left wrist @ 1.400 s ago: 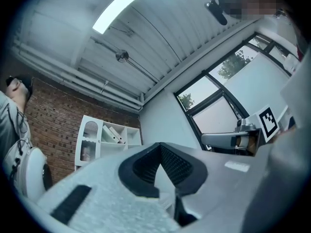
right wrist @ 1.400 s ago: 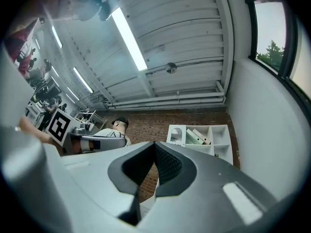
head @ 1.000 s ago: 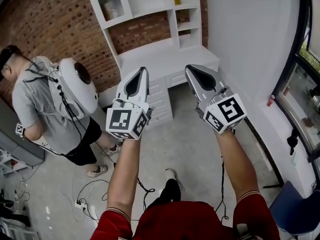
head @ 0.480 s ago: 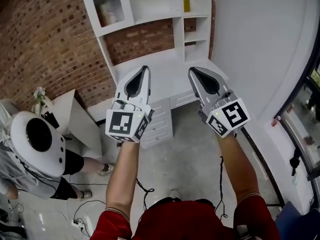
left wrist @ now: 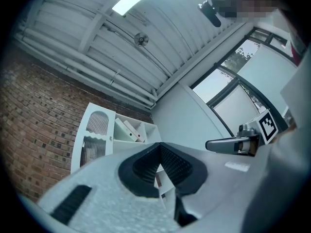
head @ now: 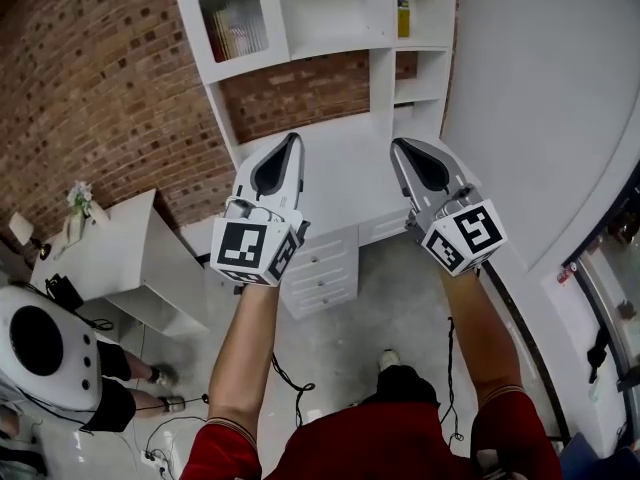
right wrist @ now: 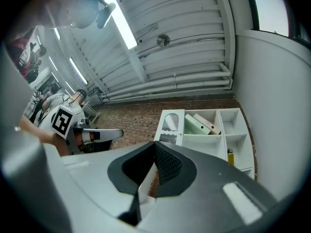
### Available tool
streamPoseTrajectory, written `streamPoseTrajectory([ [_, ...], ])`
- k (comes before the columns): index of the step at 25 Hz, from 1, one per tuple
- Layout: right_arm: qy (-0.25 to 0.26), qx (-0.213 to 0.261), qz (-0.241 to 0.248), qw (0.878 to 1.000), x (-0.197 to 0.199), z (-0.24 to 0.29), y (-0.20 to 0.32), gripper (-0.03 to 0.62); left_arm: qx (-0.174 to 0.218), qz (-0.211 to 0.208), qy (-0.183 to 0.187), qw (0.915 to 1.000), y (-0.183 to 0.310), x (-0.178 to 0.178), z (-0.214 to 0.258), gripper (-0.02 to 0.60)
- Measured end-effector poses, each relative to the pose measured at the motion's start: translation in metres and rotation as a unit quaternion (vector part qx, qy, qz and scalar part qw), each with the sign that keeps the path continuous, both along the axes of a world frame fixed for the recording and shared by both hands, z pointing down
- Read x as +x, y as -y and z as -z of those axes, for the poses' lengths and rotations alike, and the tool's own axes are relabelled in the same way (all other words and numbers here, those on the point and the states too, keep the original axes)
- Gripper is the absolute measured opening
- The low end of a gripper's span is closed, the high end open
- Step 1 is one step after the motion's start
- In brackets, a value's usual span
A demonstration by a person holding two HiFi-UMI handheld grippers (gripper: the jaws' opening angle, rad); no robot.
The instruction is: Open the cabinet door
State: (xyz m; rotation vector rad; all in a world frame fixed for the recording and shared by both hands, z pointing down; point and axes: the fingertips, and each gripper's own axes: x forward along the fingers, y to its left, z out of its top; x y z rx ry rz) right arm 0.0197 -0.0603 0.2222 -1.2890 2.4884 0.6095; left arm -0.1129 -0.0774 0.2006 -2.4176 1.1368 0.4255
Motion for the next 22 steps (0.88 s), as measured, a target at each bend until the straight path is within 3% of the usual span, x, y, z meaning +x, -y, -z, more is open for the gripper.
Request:
streamPoseTrajectory([
  [7, -0.001, 0.014, 0.026, 1.000, 0.000, -0.001, 0.076, 0.012, -0.004, 0.024, 0.000, 0.9997, 0.076, 0.001, 0.002, 0.002],
  [22, -0.004, 0.032, 0.084, 0.996, 0.059, 0.035, 0.301, 0.012, 0.005, 0.104, 0.002, 0.9946, 0.284, 0.045, 0.044, 0.002],
])
